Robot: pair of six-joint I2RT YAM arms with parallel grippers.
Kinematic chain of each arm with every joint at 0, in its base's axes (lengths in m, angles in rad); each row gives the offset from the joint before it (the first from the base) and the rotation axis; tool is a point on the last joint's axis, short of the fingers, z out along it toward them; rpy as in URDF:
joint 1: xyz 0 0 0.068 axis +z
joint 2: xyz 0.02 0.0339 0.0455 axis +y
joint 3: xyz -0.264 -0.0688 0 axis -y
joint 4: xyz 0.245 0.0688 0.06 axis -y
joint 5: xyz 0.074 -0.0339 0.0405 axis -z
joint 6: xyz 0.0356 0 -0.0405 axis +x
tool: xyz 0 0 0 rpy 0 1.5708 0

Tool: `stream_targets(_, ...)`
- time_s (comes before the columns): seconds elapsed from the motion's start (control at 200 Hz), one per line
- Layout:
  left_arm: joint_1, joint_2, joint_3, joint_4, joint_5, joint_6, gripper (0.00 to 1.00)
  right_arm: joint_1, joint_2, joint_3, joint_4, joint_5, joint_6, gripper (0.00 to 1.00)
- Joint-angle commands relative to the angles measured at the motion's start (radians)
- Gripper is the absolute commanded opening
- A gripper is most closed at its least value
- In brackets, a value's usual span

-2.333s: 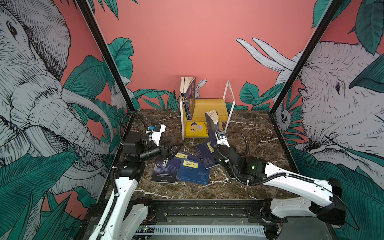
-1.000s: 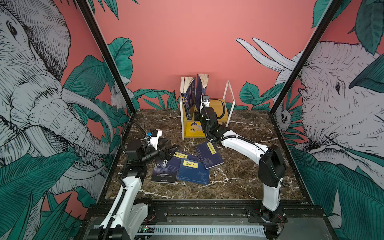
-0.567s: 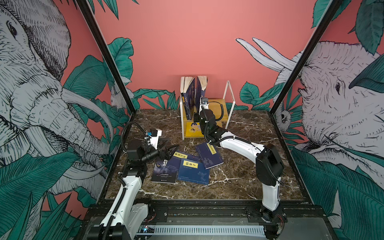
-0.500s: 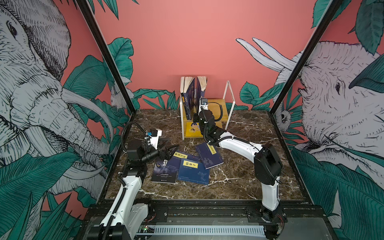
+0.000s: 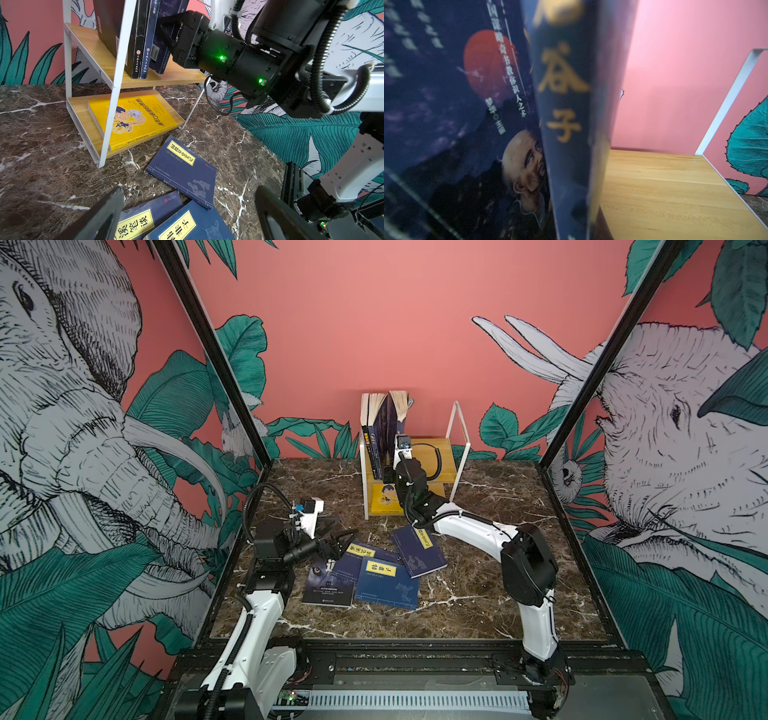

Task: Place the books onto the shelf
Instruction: 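Lower the purple book onto the top shelf beside the first purple book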

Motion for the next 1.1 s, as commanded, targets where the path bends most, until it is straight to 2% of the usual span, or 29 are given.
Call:
stream_targets(0.0,0.006,-0.006,-0.003,-0.001,0.008,0.014,0.99,0.013,-0.016,0.007,0.005,-0.053,0.003,0.02)
stream_targets(0.095,0.006,-0.016,-0.011,0.0,0.014,0.014,1.0,0.019,-0.016,0.008,0.005,-0.09,-0.017,0.1)
stream_targets(0.23,0.005,-0.017,-0.006,-0.026,0.015,0.034,0.99,0.023,-0.018,0.005,-0.002,-0.079,0.014,0.12)
stream_targets(0.375,0.008,-0.026,-0.009,-0.027,0.011,0.033,1.0,0.033,-0.024,0.005,-0.004,-0.103,-0.019,0.24)
stream_targets(0.54,0.009,-0.02,-0.004,-0.036,0.016,0.036,1.0,0.038,-0.046,-0.016,-0.012,-0.098,-0.014,0.29)
stream_targets(0.625,0.009,-0.025,-0.01,-0.023,0.017,0.027,1.0,0.044,-0.055,-0.025,-0.011,-0.116,-0.056,0.33)
stream_targets(0.815,0.009,-0.021,-0.001,-0.047,0.01,0.036,0.99,0.046,-0.08,-0.059,-0.012,-0.107,-0.067,0.35)
stream_targets(0.945,0.012,-0.026,-0.011,-0.038,0.02,0.031,1.0,0.053,-0.091,-0.062,-0.027,-0.112,-0.12,0.4)
stream_targets(1.095,0.012,-0.02,-0.001,-0.051,0.009,0.037,0.99,0.053,-0.107,-0.031,-0.056,-0.105,-0.162,0.4)
